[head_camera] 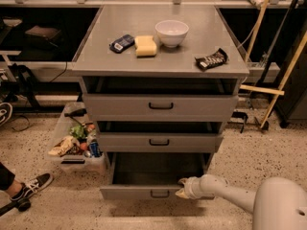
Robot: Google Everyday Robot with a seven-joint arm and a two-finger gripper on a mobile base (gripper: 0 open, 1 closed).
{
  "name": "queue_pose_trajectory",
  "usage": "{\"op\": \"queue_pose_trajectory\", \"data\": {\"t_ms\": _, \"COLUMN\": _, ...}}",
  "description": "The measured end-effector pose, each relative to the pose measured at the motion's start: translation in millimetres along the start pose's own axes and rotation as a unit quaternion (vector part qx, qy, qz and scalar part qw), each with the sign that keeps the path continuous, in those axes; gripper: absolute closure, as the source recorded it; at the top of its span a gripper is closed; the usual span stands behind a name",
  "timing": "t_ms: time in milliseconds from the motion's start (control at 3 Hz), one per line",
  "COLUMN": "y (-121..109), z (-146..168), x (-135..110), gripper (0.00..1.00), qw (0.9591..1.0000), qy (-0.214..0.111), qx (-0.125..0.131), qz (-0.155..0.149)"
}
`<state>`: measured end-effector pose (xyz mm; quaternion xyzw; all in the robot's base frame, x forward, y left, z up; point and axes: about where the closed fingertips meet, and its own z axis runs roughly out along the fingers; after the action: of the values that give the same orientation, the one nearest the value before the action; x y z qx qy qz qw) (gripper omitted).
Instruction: Open bottom drawer
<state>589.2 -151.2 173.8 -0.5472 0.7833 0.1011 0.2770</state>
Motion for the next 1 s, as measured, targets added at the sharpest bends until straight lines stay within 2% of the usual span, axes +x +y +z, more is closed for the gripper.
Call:
{"op": "queue_pose_trajectory", "data": {"t_ms": 333, "y": 19, "z": -3, "x": 12, "gripper": 1.00, "qw": 1.0000, "qy": 0.000, "qx": 0.000, "qz": -0.004}}
{"op": "queue_pose_trajectory", "data": {"t_ms": 667, "y": 17, "z": -7, "x": 8, "gripper": 1.00, "qw": 1.0000, "qy": 0.000, "qx": 0.000, "qz": -0.004}}
{"op": "queue_pose_trajectory", "data": {"t_ms": 1000, "y": 40, "z": -9, "x": 20, "gripper": 1.00, "qw": 1.0000, "qy": -0.004, "qx": 0.001, "qz": -0.005}}
